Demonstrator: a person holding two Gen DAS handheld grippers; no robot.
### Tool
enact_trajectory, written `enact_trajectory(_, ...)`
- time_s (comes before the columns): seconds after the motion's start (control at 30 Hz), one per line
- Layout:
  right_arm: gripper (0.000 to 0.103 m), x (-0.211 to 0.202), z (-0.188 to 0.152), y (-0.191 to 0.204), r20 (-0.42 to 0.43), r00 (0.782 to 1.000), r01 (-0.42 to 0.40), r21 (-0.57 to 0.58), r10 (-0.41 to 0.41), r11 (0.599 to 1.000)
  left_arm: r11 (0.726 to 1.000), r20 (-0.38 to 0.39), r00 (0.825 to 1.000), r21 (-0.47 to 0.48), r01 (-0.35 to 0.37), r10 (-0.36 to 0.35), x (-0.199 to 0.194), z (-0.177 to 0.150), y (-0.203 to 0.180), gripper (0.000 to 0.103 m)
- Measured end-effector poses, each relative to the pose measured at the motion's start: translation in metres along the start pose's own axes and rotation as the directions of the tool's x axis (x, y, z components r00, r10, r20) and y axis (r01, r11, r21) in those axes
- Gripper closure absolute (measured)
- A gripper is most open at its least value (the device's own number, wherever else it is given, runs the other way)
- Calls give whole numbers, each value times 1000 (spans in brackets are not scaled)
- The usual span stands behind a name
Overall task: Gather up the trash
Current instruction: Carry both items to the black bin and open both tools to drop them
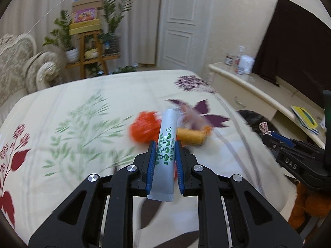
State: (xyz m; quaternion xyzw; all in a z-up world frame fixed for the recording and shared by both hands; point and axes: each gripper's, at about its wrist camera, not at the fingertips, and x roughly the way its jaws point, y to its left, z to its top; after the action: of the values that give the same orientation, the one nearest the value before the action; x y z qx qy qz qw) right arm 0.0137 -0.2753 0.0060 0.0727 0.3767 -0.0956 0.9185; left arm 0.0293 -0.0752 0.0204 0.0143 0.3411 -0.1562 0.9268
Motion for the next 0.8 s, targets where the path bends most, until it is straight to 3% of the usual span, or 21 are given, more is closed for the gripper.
enact_trajectory(0.33, 84, -8, 11, -64, 41, 997, 63, 75, -66, 995, 992, 4, 996, 84, 91, -91, 27, 22, -80, 85)
enact_trajectory(0.8, 84, 10, 23, -115, 52, 993, 100, 123, -107, 987, 982, -33, 992, 143, 125, -121, 75, 39, -152, 85)
